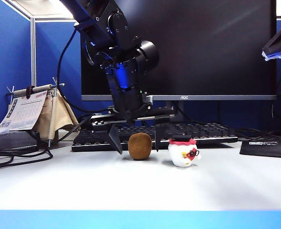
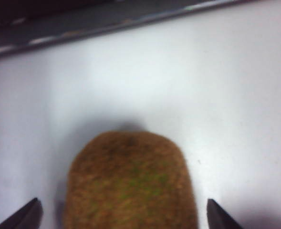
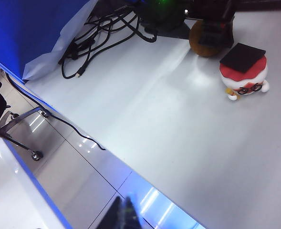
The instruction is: Place the kiwi on top of the doll with a flat head.
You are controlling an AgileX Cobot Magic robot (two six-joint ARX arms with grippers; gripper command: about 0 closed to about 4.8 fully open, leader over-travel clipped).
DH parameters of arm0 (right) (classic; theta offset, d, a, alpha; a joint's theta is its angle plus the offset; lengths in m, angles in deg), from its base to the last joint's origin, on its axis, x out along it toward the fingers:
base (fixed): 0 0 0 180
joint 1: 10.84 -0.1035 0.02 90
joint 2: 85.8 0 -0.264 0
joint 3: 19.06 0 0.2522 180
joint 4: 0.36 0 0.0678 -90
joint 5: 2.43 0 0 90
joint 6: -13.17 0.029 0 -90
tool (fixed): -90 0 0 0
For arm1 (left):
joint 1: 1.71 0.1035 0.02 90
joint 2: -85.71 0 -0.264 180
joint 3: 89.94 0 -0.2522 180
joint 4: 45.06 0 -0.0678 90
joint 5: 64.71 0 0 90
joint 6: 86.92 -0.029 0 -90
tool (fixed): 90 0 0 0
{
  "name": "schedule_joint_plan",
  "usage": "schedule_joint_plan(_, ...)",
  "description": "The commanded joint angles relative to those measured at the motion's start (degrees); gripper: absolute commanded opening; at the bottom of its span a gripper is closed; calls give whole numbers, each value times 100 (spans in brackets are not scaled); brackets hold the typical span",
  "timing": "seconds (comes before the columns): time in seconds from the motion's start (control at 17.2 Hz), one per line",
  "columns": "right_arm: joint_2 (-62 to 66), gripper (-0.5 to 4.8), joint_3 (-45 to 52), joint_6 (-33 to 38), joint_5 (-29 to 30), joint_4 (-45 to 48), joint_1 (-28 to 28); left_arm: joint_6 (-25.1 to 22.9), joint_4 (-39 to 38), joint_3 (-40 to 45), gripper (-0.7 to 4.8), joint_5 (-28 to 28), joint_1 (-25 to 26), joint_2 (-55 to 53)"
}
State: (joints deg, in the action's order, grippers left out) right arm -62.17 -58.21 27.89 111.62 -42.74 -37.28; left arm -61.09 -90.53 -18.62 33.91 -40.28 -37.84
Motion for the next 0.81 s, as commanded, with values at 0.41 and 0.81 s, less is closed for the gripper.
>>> schedule_joint_plan(0.41,-9,-1,-28,-17,28,52,-9,-339,282,-9,157,-92,-26,-37)
schedule_joint_plan(0.81,-7,-1,-4,-17,7,59,-7,-1364,-114,-15,48,-136,-26,396)
